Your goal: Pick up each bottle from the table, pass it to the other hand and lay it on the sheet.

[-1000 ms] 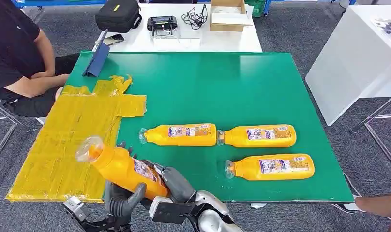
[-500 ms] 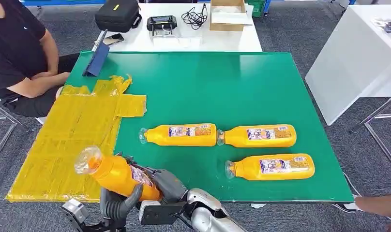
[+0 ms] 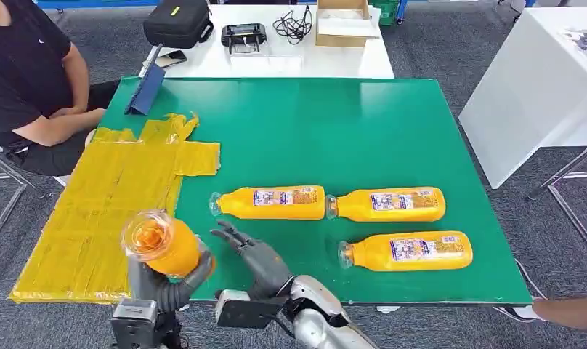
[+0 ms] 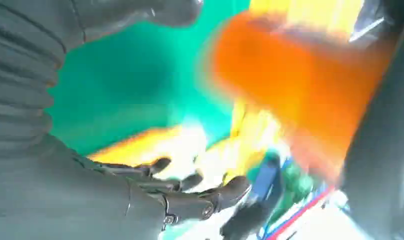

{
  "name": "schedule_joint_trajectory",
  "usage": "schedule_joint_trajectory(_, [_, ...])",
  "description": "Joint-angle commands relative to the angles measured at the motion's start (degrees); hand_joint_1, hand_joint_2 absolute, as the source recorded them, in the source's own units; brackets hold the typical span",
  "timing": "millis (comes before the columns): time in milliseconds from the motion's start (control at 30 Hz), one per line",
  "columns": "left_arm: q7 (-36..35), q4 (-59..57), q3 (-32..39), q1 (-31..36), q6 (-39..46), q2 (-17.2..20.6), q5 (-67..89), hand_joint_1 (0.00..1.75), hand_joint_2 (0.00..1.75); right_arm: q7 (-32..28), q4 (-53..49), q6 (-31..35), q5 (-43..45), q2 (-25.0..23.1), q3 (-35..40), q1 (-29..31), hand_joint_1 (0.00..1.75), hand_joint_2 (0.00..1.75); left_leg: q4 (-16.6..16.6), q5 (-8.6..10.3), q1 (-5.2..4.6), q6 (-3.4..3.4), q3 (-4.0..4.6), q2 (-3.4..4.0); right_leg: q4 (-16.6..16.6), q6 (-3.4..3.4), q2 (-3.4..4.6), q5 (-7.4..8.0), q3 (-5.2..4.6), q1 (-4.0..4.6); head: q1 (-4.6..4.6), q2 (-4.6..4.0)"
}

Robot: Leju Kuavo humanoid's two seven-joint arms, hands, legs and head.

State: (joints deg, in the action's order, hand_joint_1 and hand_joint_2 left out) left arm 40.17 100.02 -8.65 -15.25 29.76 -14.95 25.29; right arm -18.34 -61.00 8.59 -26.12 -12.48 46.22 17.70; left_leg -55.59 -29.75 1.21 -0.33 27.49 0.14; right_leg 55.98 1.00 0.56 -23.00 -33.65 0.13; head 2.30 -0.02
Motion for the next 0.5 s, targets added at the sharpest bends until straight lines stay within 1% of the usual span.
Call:
schedule_joint_trajectory(33, [-10.85,-11.62,1.78,10.84,10.24,6.36,36.39,1.75,1.75,0.74,-1.96,-3.32,1.87,5.69,-13.64,11.82,0.0,1.75,0.06,0.1,-0.11,0.11,-0.03,-0.22,-0.05,0.07,-0.25,0.03,0.1,-0.11,-0.02,0.0])
schedule_joint_trajectory(67, [-12.96,-14.22,4.56,12.24,10.24,6.61,43.47,1.75,1.75,0.82,0.1,-4.42,1.89,5.65,-13.66,14.01,0.0,1.75,0.07,0.12,-0.1,0.09,-0.06,-0.18,-0.06,0.05,-0.19,0.04,0.12,-0.09,-0.07,0.0])
schedule_joint_trajectory(100, [-14.18,-18.17,7.22,14.12,10.24,7.43,46.74,1.75,1.75,1.38,2.67,-5.76,2.05,5.36,-13.66,16.45,0.0,1.75,0.09,0.12,-0.14,0.08,-0.11,-0.12,-0.04,0.04,-0.13,0.04,0.14,-0.13,-0.05,0.0])
schedule_joint_trajectory(200, [-15.13,-26.91,11.24,18.54,10.24,10.1,49.97,1.75,1.75,1.3,8.03,-6.73,1.96,4.38,-13.37,19.95,0.0,1.75,0.15,0.13,-0.17,0.06,-0.2,0.01,-0.04,0.01,-0.01,0.08,0.24,-0.22,-0.07,0.0])
schedule_joint_trajectory(233, [-17.43,-33.66,11.88,21.23,10.24,12.07,52.99,1.75,1.75,1.71,10.65,-7.39,1.51,4.17,-12.61,21.46,0.0,1.75,0.24,0.18,-0.16,0.05,-0.29,0.03,-0.11,-0.01,-0.01,0.13,0.31,-0.21,-0.07,0.0])
schedule_joint_trajectory(300, [-17.51,-36.47,12.17,22.91,10.24,13.27,52.78,1.75,1.75,1.81,12.37,-7.68,1.45,4.02,-12.37,22.34,0.0,1.75,0.16,0.17,-0.12,0.02,-0.31,-0.06,-0.04,-0.01,-0.07,0.07,0.3,-0.18,-0.04,0.0])
schedule_joint_trajectory(333, [-19.44,-40.78,12.22,24.55,10.24,14.04,55.13,1.75,1.75,1.79,13.77,-7.84,1.37,3.96,-12.07,22.91,0.0,1.75,0.23,0.21,-0.09,0.0,-0.4,-0.04,-0.07,-0.03,-0.07,0.1,0.34,-0.14,-0.02,0.0])
schedule_joint_trajectory(400, [-19.68,-42.46,12.12,25.64,10.24,14.54,55.25,1.75,1.75,1.79,14.96,-7.99,1.37,3.86,-11.95,23.52,0.0,1.75,0.09,0.19,-0.1,-0.03,-0.32,-0.08,0.14,0.0,-0.09,0.02,0.23,-0.12,-0.07,0.0])
schedule_joint_trajectory(433, [-22.12,-48.89,11.17,28.31,10.24,16.11,57.29,1.75,1.75,2.42,17.09,-8.87,0.98,3.81,-10.96,24.96,0.0,1.75,0.16,0.24,-0.04,-0.04,-0.37,-0.11,0.05,-0.01,-0.13,0.06,0.29,-0.06,-0.02,0.0])
schedule_joint_trajectory(467, [-24.06,-52.68,10.53,30.21,10.24,17.38,58.28,1.75,1.75,2.69,18.94,-9.54,1.07,3.61,-10.48,26.03,0.0,1.75,0.13,0.21,-0.08,-0.03,-0.33,-0.07,0.1,0.01,-0.09,0.04,0.22,-0.1,-0.02,0.0])
schedule_joint_trajectory(500, [-24.1,-57.6,10.06,33.01,10.24,18.82,57.8,1.75,1.75,2.63,21.69,-10.5,1.56,3.14,-10.32,27.41,0.0,1.75,0.17,0.23,-0.07,-0.01,-0.37,-0.08,0.08,0.02,-0.12,0.05,0.26,-0.09,-0.02,0.0])
